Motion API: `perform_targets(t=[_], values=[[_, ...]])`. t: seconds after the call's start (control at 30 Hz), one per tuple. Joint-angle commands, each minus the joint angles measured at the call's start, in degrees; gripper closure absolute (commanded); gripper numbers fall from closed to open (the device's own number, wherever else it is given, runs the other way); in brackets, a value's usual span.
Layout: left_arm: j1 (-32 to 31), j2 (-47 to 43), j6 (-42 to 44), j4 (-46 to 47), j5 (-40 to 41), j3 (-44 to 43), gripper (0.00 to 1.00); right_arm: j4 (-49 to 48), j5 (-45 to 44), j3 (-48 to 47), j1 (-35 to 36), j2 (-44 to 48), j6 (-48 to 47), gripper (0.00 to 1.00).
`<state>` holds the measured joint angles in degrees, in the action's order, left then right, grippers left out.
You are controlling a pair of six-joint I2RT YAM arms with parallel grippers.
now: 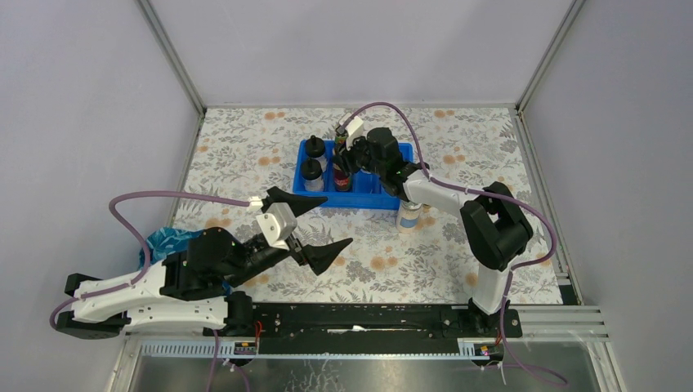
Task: Organize the condiment bottles
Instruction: Place the bottle in the storage box.
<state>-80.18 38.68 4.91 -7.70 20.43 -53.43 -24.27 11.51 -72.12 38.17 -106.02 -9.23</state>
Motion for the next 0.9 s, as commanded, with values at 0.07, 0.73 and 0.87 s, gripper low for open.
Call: perform_targets(t=[0.07, 0.73, 0.87], values=[[0.5, 0.0, 0.6, 0.9, 0.0, 0.2, 0.01, -4.3, 0.3, -0.5, -0.5, 4.4, -0.8, 1.0], [0.4, -0.5, 0.5, 0.8, -0.3, 0.4, 0.01, -3.8, 0.3, 0.7, -0.4, 3.7, 0.8, 0.35], [0.5, -0.5, 0.5, 0.8, -0.3, 0.5, 0.01, -3.2, 0.7, 0.2, -0.4, 3.5, 0.7, 0.32]])
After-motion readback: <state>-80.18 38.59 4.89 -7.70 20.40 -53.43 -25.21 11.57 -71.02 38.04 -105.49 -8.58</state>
